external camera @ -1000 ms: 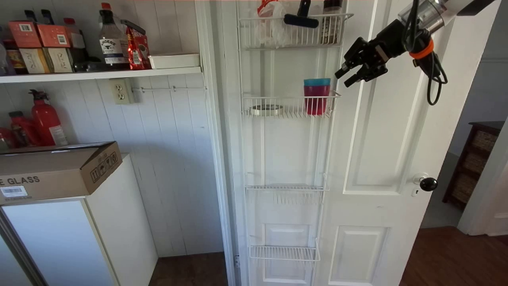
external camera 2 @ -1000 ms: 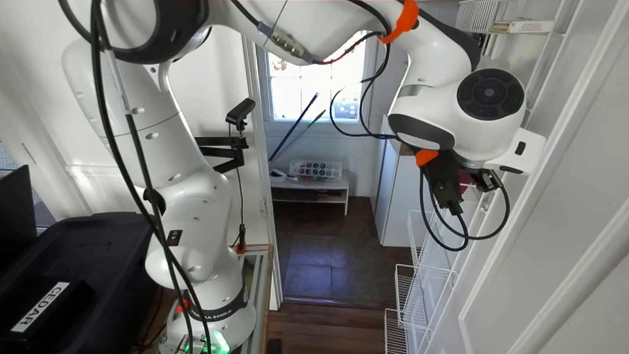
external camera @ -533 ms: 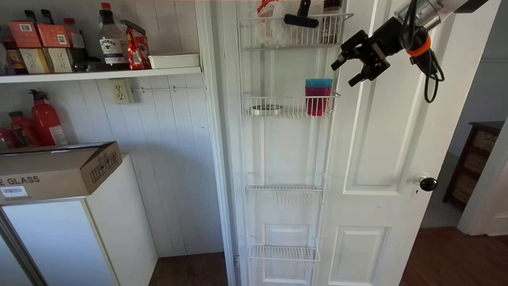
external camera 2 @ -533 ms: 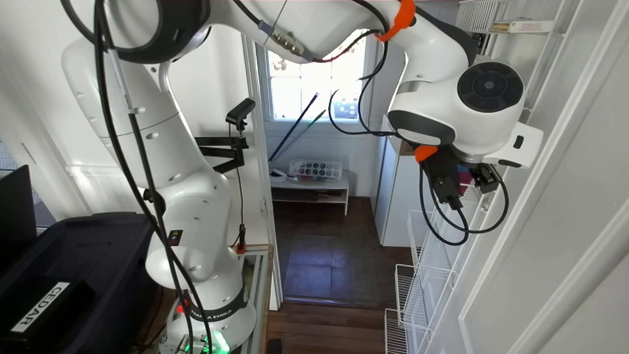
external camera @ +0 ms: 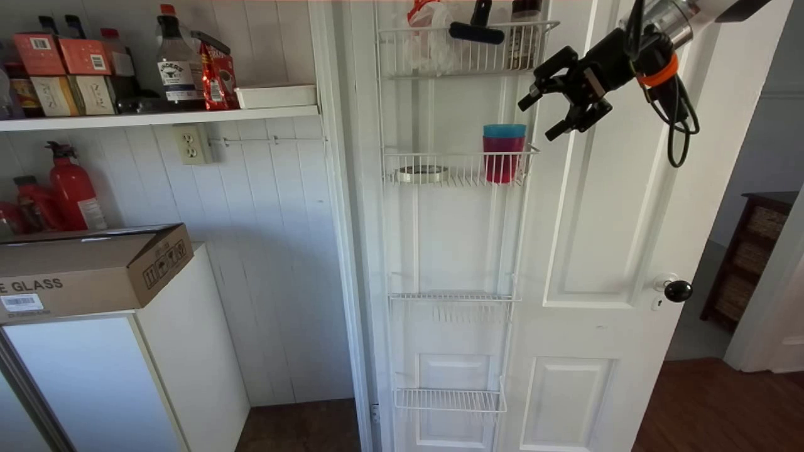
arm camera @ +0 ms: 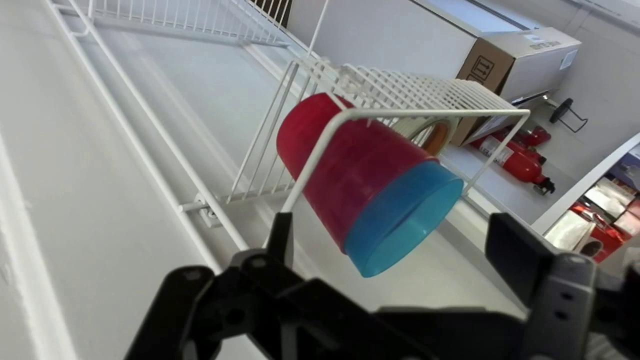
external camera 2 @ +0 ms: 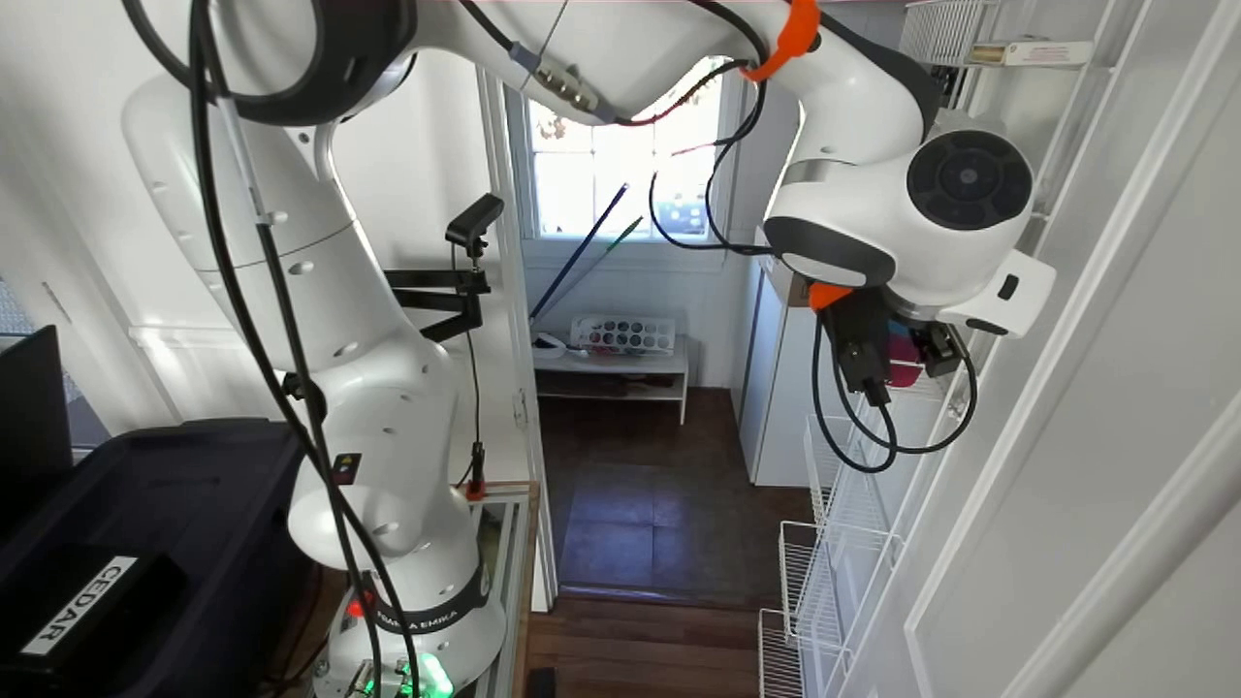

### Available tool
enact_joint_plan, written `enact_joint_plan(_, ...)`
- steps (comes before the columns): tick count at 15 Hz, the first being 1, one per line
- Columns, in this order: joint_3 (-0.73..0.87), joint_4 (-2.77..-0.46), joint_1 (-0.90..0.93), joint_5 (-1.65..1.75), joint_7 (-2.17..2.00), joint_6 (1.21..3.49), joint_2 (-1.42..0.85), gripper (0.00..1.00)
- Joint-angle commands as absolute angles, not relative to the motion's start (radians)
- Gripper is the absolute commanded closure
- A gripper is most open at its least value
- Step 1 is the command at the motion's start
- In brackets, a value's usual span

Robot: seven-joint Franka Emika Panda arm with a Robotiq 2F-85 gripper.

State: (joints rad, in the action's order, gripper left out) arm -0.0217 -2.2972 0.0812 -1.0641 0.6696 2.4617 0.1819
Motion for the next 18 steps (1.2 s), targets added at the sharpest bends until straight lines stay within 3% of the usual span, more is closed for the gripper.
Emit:
enact_joint_plan(1, -0.021, -2.287, 0.087, -1.122, 0.623, 2.435, 0.172, 0.07)
enact_joint_plan(3, -0.024, -2.286, 0.086, -1.153, 0.608, 2.435, 0.161, 0.0)
enact_joint_plan(8, -0.032, -2.283, 0.086, -1.284, 0.623, 2.445, 0.134, 0.0)
enact_joint_plan(14, -0.05, -2.282, 0.083, -1.338, 0.604, 2.521, 0.122, 0.15)
enact_joint_plan(16, -0.057, -2.281, 0.086, -1.348, 0.585, 2.55, 0.126, 0.09)
enact_joint_plan(18, -0.064, -2.279, 0.087, -1.352, 0.565, 2.576, 0.124, 0.12)
